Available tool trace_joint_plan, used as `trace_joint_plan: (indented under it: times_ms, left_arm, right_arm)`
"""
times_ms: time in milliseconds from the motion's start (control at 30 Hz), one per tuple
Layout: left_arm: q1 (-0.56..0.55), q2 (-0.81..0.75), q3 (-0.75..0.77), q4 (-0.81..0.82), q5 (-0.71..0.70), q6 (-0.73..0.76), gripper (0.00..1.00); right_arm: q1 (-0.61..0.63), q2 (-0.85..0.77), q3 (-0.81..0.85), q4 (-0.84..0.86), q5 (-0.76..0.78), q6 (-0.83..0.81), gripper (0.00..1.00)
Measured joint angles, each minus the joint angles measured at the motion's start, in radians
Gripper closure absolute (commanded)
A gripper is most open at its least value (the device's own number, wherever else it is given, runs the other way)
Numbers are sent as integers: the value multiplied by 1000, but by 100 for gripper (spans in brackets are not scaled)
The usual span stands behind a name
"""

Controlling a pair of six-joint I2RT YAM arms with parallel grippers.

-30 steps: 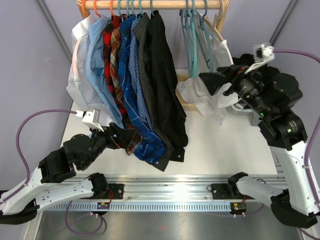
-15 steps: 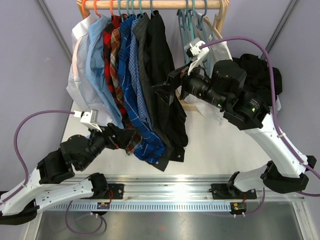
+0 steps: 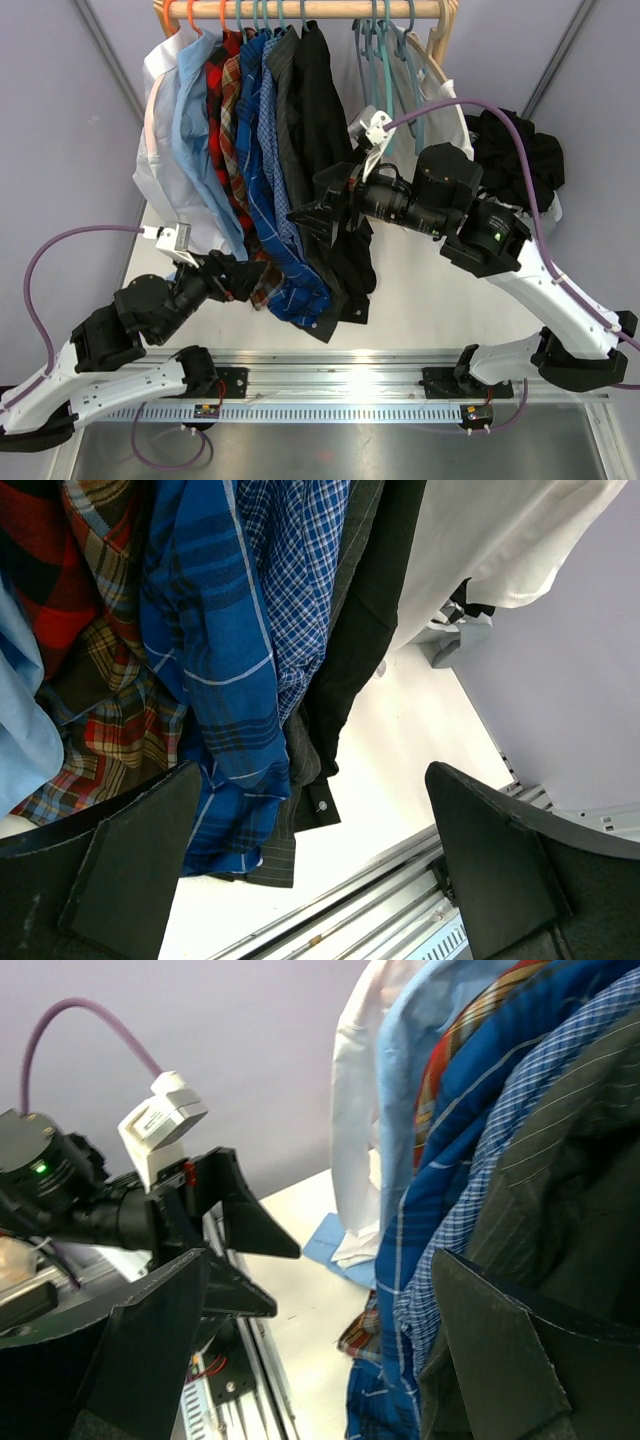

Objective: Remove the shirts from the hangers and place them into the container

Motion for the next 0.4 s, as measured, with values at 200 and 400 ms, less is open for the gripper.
trace_joint_plan:
  times_ms: [200,400]
  left_arm:
    - [0,-43,-41,23,19,3,1]
    - [0,-50,-47,46,25,19,1]
  right_arm:
    - [23,-47,-89,49,-52,21,0]
    - [28,-85,-142,67,-115,44,1]
